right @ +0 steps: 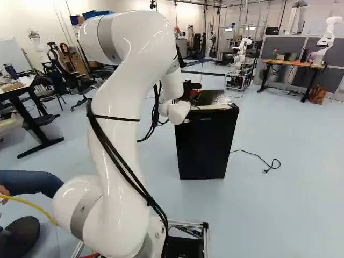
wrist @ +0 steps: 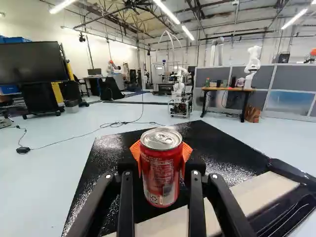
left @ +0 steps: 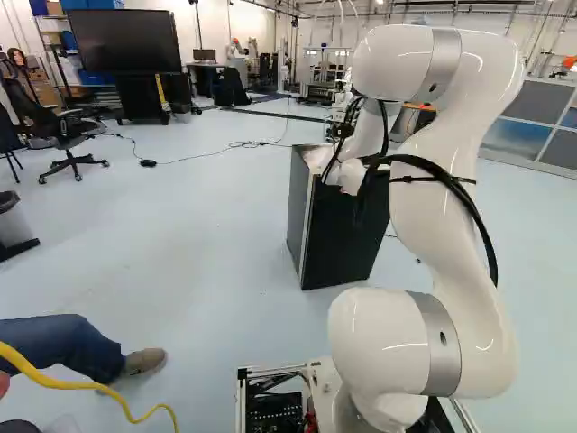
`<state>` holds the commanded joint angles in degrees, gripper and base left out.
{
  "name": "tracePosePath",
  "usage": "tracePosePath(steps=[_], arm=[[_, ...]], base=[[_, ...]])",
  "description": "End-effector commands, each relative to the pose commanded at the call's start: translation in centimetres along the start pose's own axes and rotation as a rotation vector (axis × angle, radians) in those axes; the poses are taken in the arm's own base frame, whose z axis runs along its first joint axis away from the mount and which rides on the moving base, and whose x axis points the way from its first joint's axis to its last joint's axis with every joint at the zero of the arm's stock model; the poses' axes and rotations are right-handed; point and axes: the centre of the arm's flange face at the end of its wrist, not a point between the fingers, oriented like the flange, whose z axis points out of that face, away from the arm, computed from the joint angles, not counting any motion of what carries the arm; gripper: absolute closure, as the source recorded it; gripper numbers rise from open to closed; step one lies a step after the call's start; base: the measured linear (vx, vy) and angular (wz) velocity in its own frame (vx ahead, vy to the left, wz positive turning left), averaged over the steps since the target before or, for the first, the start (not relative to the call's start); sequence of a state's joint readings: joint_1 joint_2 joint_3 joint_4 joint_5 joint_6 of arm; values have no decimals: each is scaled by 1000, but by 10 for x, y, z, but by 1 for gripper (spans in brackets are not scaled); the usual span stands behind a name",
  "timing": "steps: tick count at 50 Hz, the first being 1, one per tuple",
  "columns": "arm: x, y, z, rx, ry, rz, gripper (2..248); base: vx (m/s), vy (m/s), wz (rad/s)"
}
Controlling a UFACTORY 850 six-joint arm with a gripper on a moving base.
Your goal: Grab a drink from the fridge
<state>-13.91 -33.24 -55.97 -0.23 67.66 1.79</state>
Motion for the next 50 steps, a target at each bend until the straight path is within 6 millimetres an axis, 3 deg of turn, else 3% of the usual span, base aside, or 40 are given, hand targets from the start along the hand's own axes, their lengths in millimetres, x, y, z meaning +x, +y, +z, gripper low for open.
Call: tracePosePath(steps=[29,50], arm=[[32,-1,1,2,54,0,152],[35,-3,-2,4,54,0,152]], base=[[0,0,0],[0,0,0]])
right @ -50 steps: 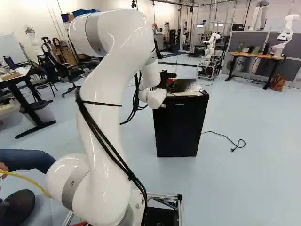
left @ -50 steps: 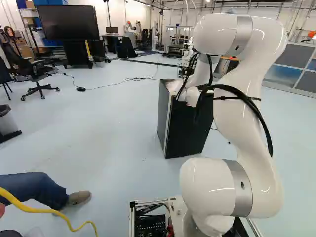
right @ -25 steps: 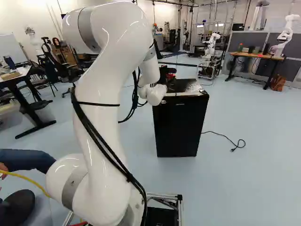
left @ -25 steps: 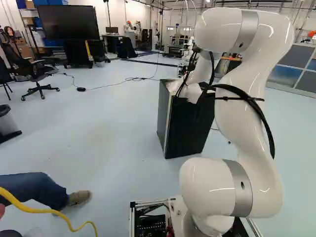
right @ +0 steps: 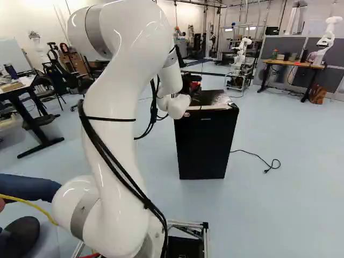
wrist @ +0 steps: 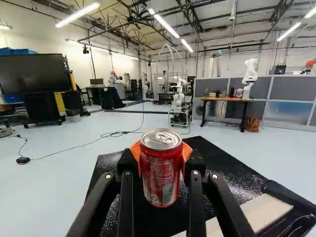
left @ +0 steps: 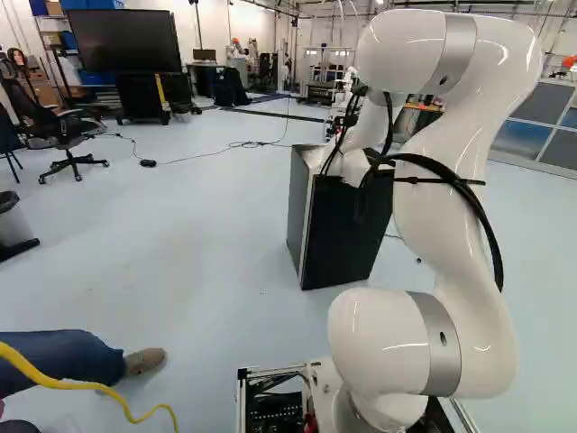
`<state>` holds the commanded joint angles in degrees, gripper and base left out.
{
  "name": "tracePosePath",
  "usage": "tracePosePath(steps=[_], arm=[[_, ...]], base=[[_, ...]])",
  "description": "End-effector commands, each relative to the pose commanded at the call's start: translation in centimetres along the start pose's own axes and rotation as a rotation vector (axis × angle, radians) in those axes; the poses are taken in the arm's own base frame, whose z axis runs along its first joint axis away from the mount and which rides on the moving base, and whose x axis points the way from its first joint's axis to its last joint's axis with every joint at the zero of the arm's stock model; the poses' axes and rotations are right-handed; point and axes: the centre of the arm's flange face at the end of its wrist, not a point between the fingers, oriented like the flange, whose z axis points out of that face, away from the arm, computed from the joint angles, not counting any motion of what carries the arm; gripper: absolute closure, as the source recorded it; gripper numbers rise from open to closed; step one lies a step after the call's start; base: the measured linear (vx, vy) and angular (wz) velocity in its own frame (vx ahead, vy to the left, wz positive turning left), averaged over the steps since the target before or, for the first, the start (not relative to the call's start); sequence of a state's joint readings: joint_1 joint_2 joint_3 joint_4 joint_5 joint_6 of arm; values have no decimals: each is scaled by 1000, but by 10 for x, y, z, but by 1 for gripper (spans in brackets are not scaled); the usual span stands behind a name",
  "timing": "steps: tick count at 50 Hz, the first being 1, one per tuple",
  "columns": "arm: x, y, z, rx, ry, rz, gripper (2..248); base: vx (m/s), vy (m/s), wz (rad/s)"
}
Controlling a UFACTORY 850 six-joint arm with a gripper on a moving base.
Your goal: Grab a drink from the fridge
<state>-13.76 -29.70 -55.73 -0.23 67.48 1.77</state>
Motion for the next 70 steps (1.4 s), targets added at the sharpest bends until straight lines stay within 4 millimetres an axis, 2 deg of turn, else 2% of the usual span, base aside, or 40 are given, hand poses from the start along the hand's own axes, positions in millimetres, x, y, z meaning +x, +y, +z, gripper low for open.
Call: tracePosePath(steps=[18,36,53,70], arm=[[5,-7,-15,11,-20,-1,152],[13,-20,-43,32,-56,-3,152],[20,-34,-82,60,-105,-7,152],[25,-49,-137,96,-169,-15,152]], base=[[0,0,0],[0,0,0],[0,0,0],[0,0,0]])
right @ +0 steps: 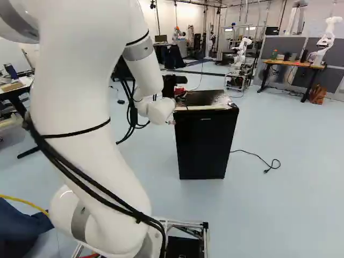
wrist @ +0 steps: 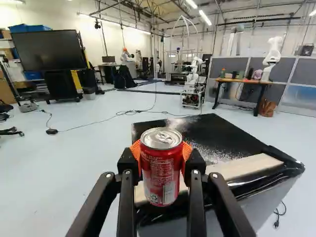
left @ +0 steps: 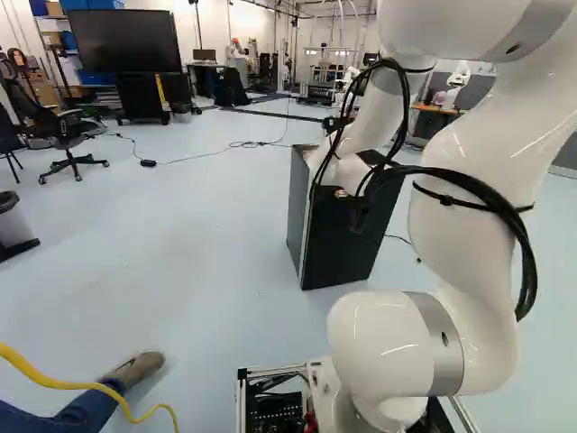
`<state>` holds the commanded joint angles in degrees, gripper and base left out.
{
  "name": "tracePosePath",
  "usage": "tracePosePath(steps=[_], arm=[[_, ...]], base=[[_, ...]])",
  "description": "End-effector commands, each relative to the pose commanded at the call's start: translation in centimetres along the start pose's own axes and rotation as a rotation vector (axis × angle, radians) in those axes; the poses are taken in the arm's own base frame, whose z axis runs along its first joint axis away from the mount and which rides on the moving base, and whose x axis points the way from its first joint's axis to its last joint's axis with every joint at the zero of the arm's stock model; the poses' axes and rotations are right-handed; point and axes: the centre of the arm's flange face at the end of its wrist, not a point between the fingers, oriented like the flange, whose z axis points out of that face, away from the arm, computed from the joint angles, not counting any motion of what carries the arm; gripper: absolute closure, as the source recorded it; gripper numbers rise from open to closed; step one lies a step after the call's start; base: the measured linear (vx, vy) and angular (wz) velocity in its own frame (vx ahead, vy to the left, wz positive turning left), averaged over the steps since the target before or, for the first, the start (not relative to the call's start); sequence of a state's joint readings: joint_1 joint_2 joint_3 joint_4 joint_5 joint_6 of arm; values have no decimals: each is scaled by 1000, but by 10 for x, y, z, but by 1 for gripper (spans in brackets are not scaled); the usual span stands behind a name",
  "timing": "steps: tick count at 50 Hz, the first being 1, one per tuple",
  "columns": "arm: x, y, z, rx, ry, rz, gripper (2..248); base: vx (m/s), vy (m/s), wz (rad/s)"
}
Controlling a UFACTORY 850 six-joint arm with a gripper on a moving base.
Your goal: Grab a drink from the fridge
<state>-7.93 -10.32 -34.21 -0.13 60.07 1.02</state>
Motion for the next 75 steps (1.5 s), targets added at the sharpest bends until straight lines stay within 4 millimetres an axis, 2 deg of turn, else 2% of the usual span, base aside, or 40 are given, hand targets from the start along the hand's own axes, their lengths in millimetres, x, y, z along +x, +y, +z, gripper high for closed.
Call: tracePosePath(steps=[23,40,57,75], arm=[[-18,-22,-83,56,-96,-16,152],[-34,-30,-130,87,-151,-27,152],[-49,-34,-164,110,-190,-37,152],[-61,-36,-187,125,-216,-44,152]], base=[[0,0,0],[0,0,0],[0,0,0],[0,0,0]])
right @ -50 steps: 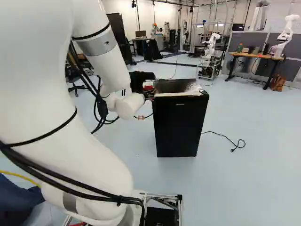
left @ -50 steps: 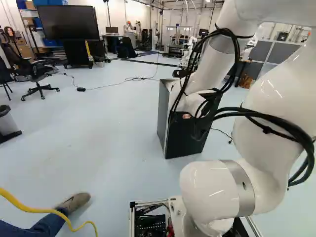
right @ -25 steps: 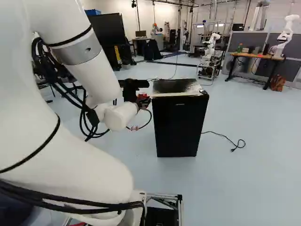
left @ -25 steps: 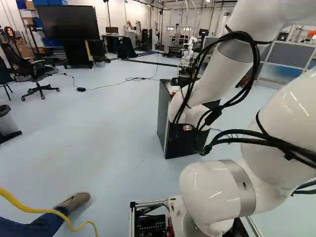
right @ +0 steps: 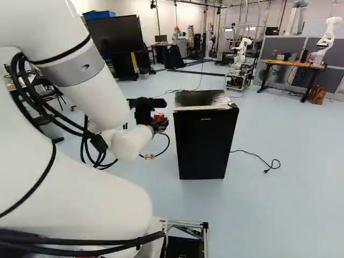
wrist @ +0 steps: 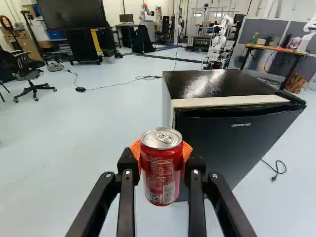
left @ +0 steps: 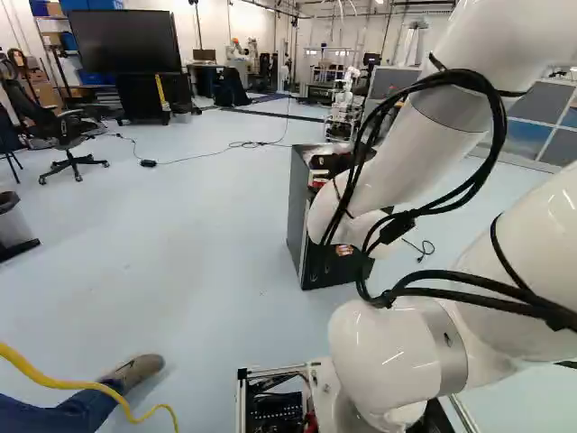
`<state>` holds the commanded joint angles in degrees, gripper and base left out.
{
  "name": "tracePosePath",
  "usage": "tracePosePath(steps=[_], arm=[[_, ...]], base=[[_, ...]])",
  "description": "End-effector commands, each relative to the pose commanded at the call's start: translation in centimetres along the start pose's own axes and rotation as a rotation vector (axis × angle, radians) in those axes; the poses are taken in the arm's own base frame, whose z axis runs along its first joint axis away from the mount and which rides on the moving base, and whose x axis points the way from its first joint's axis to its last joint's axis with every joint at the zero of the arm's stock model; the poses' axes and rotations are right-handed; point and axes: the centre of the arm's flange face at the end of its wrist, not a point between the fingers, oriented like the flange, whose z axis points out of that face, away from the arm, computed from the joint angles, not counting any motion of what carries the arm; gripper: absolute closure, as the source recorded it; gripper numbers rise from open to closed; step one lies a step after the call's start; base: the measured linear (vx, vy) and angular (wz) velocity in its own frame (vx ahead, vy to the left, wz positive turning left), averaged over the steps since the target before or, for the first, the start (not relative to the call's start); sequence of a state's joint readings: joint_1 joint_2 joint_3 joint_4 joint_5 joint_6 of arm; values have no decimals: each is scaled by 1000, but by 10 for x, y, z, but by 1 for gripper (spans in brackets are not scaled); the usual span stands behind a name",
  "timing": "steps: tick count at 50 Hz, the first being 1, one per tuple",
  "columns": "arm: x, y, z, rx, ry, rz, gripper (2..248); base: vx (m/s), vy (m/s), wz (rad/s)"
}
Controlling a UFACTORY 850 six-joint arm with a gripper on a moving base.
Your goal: Grab a drink from the fridge
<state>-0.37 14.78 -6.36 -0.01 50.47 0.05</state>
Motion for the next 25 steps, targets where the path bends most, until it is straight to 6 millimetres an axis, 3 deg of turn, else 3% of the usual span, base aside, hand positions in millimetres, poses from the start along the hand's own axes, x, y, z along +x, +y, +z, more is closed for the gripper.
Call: tracePosePath(steps=[25], arm=[[-6,-2,-7,6,-11,-3,152]], base=[[0,0,0]])
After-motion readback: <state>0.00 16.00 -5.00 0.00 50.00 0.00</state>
